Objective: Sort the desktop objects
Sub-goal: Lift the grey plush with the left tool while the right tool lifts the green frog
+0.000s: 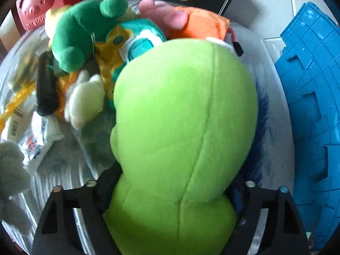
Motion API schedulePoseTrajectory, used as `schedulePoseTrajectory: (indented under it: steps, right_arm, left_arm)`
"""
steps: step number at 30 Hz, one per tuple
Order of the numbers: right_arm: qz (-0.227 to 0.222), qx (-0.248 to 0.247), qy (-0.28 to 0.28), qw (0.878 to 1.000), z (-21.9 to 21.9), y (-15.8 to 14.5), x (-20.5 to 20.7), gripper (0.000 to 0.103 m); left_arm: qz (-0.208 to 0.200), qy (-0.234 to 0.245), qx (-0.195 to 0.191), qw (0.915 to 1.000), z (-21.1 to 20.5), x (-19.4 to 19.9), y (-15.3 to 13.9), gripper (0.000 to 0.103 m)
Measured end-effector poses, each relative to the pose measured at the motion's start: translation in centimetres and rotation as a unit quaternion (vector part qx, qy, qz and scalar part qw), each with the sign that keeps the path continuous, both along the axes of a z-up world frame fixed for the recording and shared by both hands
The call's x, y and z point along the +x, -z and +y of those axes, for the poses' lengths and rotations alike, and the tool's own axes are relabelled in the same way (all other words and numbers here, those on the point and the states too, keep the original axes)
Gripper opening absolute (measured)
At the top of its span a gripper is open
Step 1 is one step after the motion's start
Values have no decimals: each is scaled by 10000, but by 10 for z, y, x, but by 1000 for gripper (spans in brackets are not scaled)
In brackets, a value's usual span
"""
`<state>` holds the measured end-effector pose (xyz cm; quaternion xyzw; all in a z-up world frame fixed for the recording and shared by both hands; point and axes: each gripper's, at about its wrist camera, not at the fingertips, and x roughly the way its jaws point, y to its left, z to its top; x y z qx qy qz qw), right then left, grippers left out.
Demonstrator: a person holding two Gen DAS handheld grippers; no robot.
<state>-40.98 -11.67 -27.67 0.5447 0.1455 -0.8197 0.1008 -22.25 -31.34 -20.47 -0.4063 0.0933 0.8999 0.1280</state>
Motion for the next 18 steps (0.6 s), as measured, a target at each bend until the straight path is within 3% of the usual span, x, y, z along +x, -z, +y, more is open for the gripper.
schedulePoseTrajectory:
  steps: [4, 10, 18]
  right_arm:
    - [333, -561, 99, 9978, 19, -29, 21, 69]
    - [813, -1641, 496, 9818, 50, -89, 48, 69]
    - [1877, -2268, 503, 9544, 67, -193, 96, 69]
  left_arm:
    - [265, -23, -167, 9995, 0, 4, -25, 41]
    - [743, -1, -225, 9970, 12, 9, -71, 41]
    - [1489, -8, -208, 9886, 37, 11, -137, 41]
